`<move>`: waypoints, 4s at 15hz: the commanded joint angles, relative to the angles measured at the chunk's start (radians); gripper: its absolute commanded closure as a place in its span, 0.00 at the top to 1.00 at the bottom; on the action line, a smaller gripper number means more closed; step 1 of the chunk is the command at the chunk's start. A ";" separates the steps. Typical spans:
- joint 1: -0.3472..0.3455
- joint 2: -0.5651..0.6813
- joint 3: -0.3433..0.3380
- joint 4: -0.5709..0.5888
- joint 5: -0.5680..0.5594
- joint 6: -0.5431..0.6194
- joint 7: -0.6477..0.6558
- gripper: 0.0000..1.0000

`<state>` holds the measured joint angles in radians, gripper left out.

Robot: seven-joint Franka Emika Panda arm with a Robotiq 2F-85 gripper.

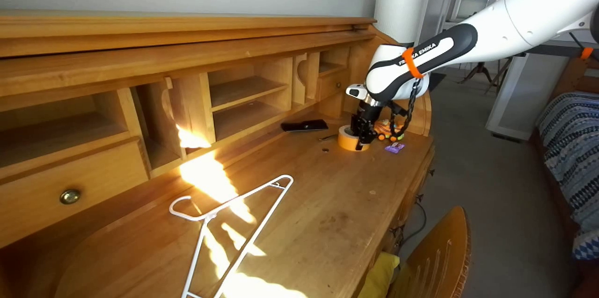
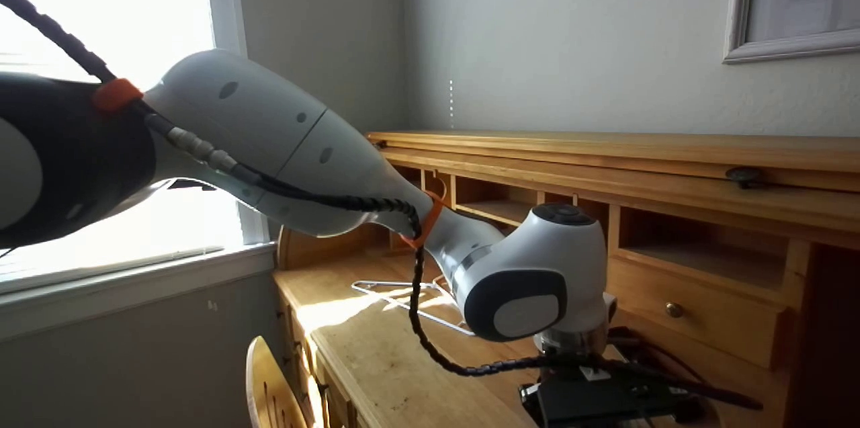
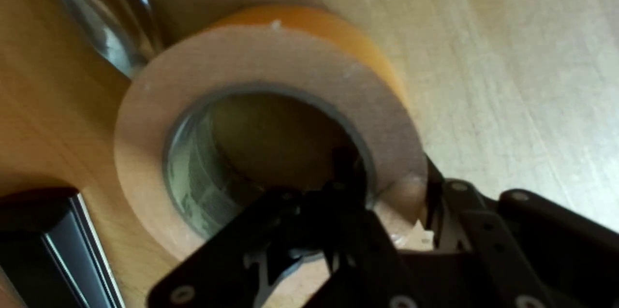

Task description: Put the tape on the top surface of the desk

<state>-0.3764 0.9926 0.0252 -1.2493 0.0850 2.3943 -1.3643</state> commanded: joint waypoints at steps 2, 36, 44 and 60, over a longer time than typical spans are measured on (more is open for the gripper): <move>0.030 -0.016 -0.019 -0.005 -0.037 0.064 0.039 0.05; 0.155 -0.648 -0.087 -0.047 -0.082 -0.590 0.547 0.07; 0.176 -0.435 -0.065 0.317 -0.086 -0.754 0.502 0.07; 0.187 -0.267 -0.058 0.625 -0.058 -0.734 0.525 0.26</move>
<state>-0.1891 0.7261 -0.0329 -0.6246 0.0266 1.6605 -0.8390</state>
